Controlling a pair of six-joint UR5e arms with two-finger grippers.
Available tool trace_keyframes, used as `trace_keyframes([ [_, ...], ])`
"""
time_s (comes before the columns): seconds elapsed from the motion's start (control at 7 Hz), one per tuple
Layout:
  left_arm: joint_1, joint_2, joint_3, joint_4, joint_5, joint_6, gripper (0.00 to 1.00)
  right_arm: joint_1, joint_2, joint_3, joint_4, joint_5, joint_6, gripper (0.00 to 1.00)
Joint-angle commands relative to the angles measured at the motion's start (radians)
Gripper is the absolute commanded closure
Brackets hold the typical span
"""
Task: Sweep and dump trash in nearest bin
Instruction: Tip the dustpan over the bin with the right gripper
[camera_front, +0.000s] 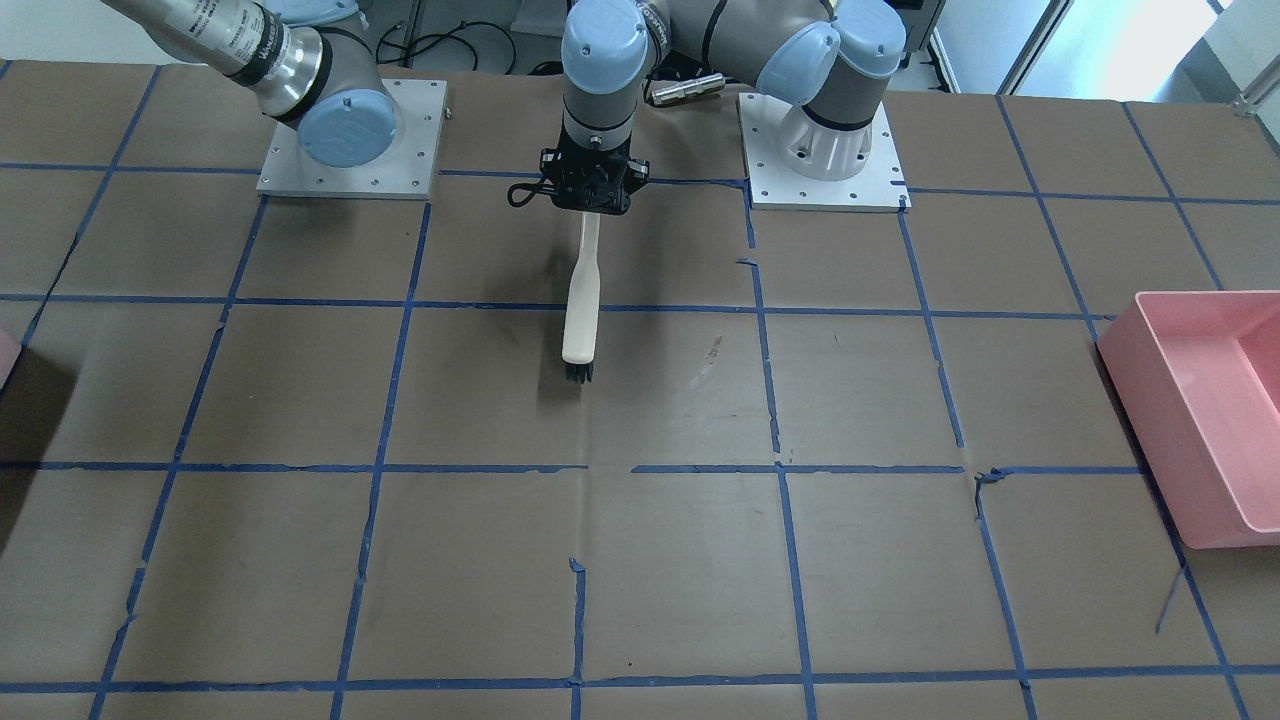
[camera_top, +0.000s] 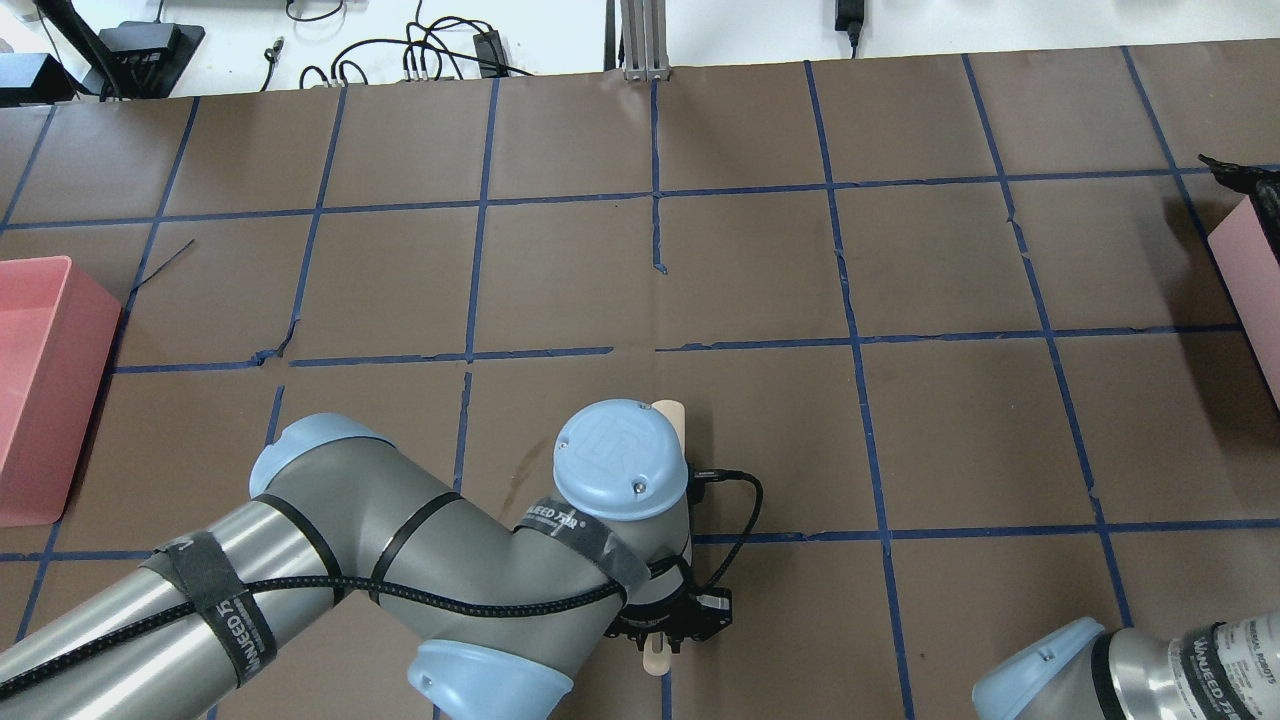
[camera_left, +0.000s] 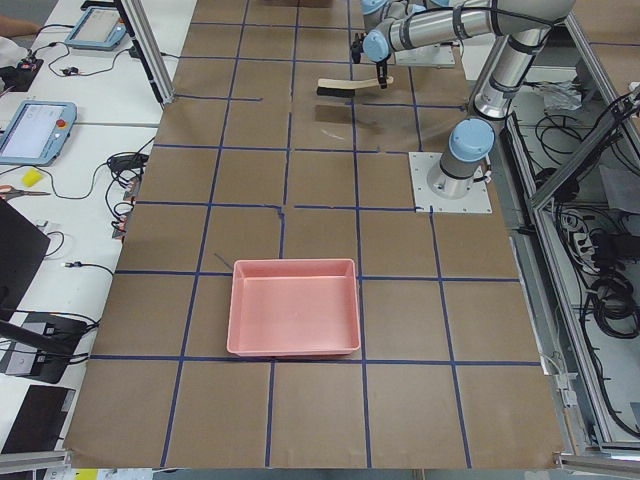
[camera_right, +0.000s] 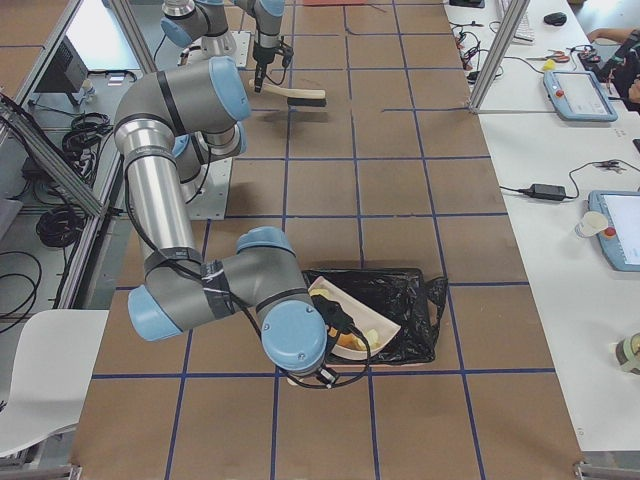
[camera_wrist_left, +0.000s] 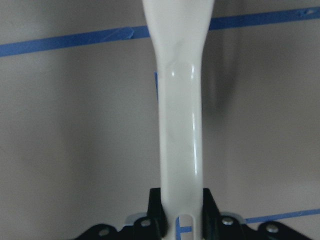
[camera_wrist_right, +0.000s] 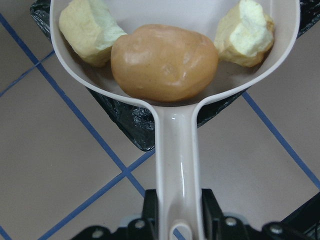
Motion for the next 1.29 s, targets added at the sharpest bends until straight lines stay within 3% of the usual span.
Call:
trace_keyframes([
  [0.0,-0.001,0.001,-0.032,0.002,-0.006,-0.045,0.93,0.061,-0.004,-0.001,-0.032,-0.130,0.017,1.00],
  [0.57,-0.008,0.000,-0.033,0.005,-0.027,-0.068,0.93,0.187,-0.048,0.022,-0.131,-0.374,-0.015,1.00],
  [1.14,-0.024,-0.009,-0.035,0.003,-0.046,-0.068,0.93,0.213,-0.067,0.050,-0.158,-0.430,-0.015,1.00],
])
